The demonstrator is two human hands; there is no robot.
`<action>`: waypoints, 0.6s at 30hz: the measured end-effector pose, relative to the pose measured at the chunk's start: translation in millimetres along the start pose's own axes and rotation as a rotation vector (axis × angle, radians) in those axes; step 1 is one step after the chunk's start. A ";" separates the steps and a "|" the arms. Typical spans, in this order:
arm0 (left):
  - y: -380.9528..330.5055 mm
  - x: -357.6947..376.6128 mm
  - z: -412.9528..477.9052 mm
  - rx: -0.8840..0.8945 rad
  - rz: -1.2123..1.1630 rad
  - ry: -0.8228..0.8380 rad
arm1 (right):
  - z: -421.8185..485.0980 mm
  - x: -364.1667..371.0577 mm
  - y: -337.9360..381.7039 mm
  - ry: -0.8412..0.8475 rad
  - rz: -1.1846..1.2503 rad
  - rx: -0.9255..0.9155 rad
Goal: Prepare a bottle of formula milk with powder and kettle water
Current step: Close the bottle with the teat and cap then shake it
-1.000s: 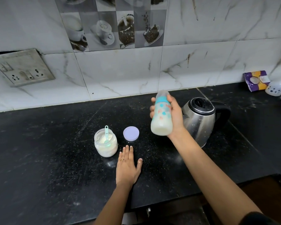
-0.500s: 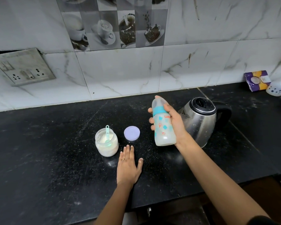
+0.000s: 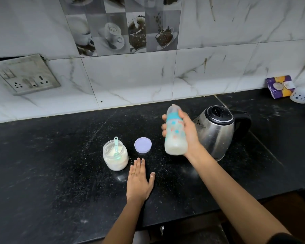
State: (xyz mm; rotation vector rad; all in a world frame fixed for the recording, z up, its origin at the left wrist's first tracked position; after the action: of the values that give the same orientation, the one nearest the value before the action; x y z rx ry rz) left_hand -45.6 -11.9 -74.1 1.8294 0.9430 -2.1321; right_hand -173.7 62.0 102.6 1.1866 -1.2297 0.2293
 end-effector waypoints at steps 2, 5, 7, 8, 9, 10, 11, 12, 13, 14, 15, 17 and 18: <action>0.0 -0.1 0.4 -0.003 0.000 0.001 | -5.0 0.4 -2.7 0.052 -0.111 -0.017; -1.0 -0.3 0.6 0.001 0.010 0.000 | 0.3 -1.3 9.2 -0.006 -0.037 -0.071; -0.3 0.1 0.7 -0.003 0.007 0.000 | 3.1 -3.0 14.3 -0.036 0.041 -0.069; -0.1 0.7 0.1 -0.003 0.009 0.004 | 1.5 -0.9 13.1 -0.010 0.027 -0.052; -0.3 0.6 0.2 -0.003 0.011 0.003 | -0.1 0.5 11.2 0.025 -0.022 -0.039; -0.1 0.2 0.3 -0.004 0.011 -0.001 | -3.2 2.0 10.1 0.051 -0.079 -0.043; 0.0 0.1 0.8 -0.004 0.009 -0.003 | -4.7 3.4 10.7 0.071 -0.106 -0.060; -0.2 -0.1 1.0 -0.005 0.008 -0.005 | -3.3 4.3 13.6 0.074 -0.084 -0.075; -0.3 0.1 1.1 -0.005 0.006 -0.006 | 1.2 0.5 16.9 0.049 -0.030 -0.085; -0.8 0.1 1.0 -0.005 0.006 -0.008 | 3.6 -2.7 20.1 0.011 0.025 -0.094; -1.2 0.2 0.6 -0.004 0.009 -0.008 | 4.4 -5.1 21.7 -0.009 0.039 -0.100; -1.0 0.1 -0.1 -0.003 0.011 -0.009 | 1.5 -4.5 16.2 0.038 -0.033 -0.086; -0.5 0.2 0.1 -0.004 0.011 -0.009 | -2.8 -1.2 11.8 0.076 -0.095 -0.079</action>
State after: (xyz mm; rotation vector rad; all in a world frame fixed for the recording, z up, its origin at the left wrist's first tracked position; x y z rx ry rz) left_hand -46.0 -11.5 -74.0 1.8173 0.9325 -2.1284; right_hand -180.8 69.9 108.7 1.1543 -1.1036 0.1531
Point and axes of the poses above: each hand's wrist, its own z-axis towards the middle knuckle, its own x-axis out of the palm, y = z × x, the point moved 7 cm from there along z, towards the middle knuckle, and after that the axes turned 1 degree about z, right-handed, at the moved point
